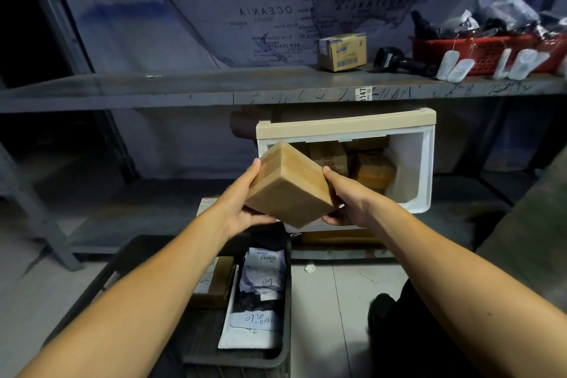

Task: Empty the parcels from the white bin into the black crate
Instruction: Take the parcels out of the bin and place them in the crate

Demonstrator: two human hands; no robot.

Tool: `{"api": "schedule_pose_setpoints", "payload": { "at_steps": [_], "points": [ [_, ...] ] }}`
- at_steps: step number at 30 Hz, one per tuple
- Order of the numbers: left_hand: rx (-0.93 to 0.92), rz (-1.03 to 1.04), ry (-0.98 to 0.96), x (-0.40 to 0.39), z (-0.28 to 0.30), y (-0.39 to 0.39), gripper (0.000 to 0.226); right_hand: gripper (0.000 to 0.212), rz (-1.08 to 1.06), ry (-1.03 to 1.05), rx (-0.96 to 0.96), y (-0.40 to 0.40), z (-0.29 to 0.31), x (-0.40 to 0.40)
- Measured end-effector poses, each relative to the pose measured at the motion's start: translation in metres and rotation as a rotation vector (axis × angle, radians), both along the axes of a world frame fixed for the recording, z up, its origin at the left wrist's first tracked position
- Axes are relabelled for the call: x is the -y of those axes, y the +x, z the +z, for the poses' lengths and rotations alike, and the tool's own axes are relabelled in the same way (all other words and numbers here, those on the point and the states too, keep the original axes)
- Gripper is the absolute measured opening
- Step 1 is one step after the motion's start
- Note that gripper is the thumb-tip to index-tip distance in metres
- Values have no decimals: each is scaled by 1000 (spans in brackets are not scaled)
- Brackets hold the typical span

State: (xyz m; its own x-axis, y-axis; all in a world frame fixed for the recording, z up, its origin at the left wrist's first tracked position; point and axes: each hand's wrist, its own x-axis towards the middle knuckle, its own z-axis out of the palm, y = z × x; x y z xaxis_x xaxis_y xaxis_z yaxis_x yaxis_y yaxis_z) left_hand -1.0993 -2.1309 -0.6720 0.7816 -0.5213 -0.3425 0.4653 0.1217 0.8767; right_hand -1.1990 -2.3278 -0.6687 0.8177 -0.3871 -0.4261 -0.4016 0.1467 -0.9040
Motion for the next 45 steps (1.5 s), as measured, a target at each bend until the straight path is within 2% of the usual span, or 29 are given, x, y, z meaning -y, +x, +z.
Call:
{"api": "schedule_pose_setpoints", "payload": {
  "at_steps": [2, 4, 7, 9, 11, 14, 19, 23, 28, 32, 35, 38, 40, 42, 45],
  "points": [
    [-40, 81, -47, 2, -1, 4, 46, 44, 33, -5, 54, 1, 1, 0],
    [-61, 112, -13, 3, -2, 9, 47, 38, 53, 4, 94, 2, 0, -4],
    [-110, 35, 21, 2, -5, 13, 52, 34, 2, 16, 151, 4, -1, -10],
    [-93, -18, 42, 3, -7, 13, 51, 39, -4, -8, 157, 6, -2, -11],
    [-44, 17, 43, 3, -5, 13, 43, 43, 14, -13, 136, 5, -1, -10],
    [11, 50, 42, 2, 1, 14, 38, 39, 38, 46, 125, 3, 3, -5],
    [7, 71, 32, -2, 3, 15, 35, 50, 91, 51, 100, 7, 1, -1],
    [-23, -7, 40, -6, 2, 18, 42, 35, 95, 21, 115, 6, 4, 0],
    [-34, -60, 42, -8, 5, 17, 46, 40, 249, 95, 119, -5, 11, 2],
    [-12, -34, -69, -10, 0, 23, 56, 35, 143, 157, 157, -7, 15, 0],
    [1, 15, -38, -14, -3, 28, 77, 40, 72, 211, 189, -4, 13, 2],
    [-17, 0, -24, -10, -5, 21, 83, 36, 90, 231, 176, -4, 11, 4],
    [-13, -49, -6, -3, -7, 13, 76, 31, 129, 215, 163, -3, 10, 2],
    [-3, -66, -3, 3, -8, 5, 58, 30, 173, 204, 149, -3, 8, -3],
    [34, -21, 17, 3, -7, 0, 36, 51, 238, 98, 113, 2, -1, -9]
  ]
}}
